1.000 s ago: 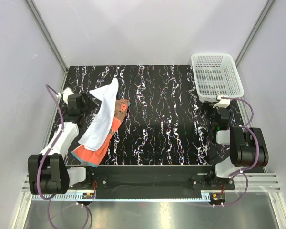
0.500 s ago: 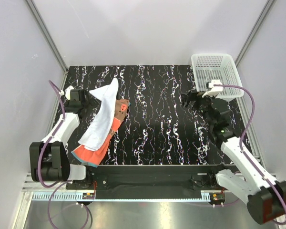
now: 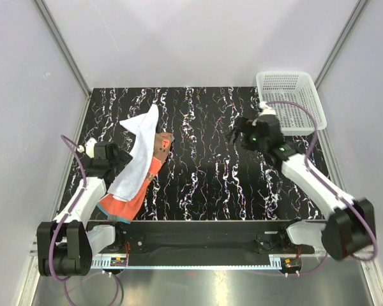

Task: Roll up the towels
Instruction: Grab a towel with the left arm

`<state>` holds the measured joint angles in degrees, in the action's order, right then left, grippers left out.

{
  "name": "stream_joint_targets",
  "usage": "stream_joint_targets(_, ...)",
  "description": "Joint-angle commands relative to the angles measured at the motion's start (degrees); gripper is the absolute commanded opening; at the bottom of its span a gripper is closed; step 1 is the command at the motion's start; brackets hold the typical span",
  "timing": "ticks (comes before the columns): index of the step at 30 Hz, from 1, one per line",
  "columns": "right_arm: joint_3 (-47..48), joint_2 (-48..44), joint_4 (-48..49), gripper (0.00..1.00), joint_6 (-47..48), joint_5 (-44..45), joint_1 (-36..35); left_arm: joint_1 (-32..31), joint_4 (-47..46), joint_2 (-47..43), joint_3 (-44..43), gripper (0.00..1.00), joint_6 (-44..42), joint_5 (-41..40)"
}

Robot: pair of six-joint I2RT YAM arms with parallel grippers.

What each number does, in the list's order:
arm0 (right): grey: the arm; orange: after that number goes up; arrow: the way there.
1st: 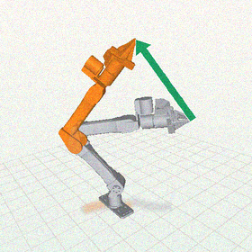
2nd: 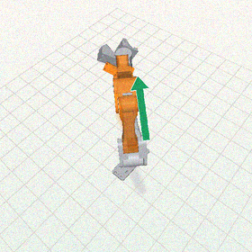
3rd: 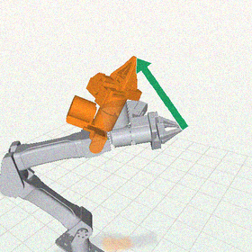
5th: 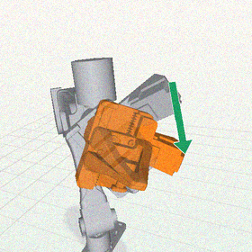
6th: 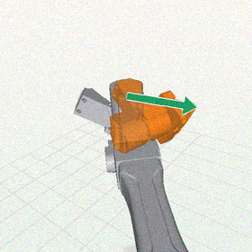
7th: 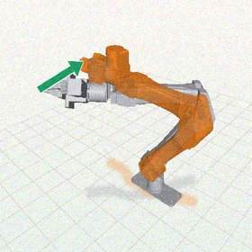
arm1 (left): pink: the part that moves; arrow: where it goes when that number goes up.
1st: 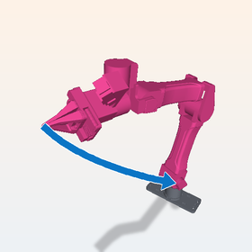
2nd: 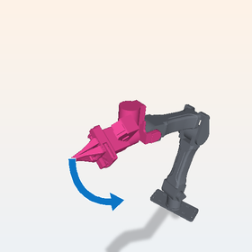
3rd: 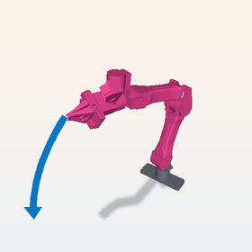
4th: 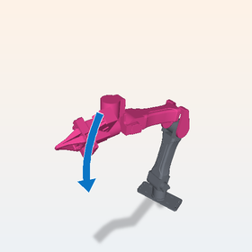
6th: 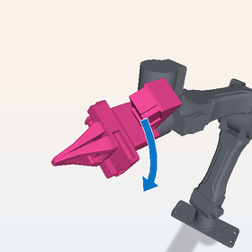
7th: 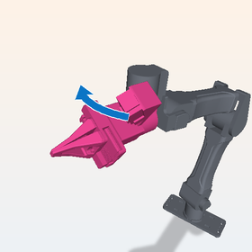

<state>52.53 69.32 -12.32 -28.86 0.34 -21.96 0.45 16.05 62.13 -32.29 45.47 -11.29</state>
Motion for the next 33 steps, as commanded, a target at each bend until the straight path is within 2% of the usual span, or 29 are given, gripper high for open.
stream_joint_targets(1, 7.75, 7.46, -8.07, 1.0, -0.84, -2.1, -5.19, -0.18, -4.27, -0.96, 0.65, 0.94, -0.65, -1.28)
stream_joint_targets(11, 22.69, 27.43, -7.28, 1.0, -2.78, -1.13, -15.65, -0.1, -5.59, 9.31, -3.12, 0.94, -1.35, -0.4)
stream_joint_targets(15, 33.57, 36.4, -10.79, 0.98, -1.9, -2.01, -16.8, -0.1, -6.82, 13.54, -4.44, 0.93, -1.18, 0.04)
stream_joint_targets(21, 41.67, 44.75, -12.47, 0.97, -1.11, -3.59, -17.59, -0.18, -9.11, 19.6, -6.46, 0.84, -1.09, 0.39)
stream_joint_targets(23, 43.09, 46.86, -13.17, 0.98, -0.85, -4.12, -17.77, -0.1, -9.9, 21.54, -7.17, 0.73, -1.18, 0.57)
stream_joint_targets(25, 44.32, 48.44, -13.17, 0.97, -0.67, -4.64, -18.03, -0.18, -9.99, 22.77, -8.31, 0.67, -1.44, 0.65)
stream_joint_targets(29, 45.2, 50.56, -13.08, 0.97, -0.49, -5.44, -18.21, -0.1, -9.99, 25.23, -9.63, 0.45, -1.88, 0.3)
stream_joint_targets(30, 45.2, 50.82, -13.08, 0.97, -0.41, -5.52, -18.3, -0.18, -9.99, 25.41, -9.89, 0.29, -1.97, 0.3)
stream_joint_targets(33, 44.59, 51.53, -12.82, 0.97, -0.49, -5.61, -18.3, -0.18, -9.55, 25.06, -10.24, 0.08, -1.97, -0.49)
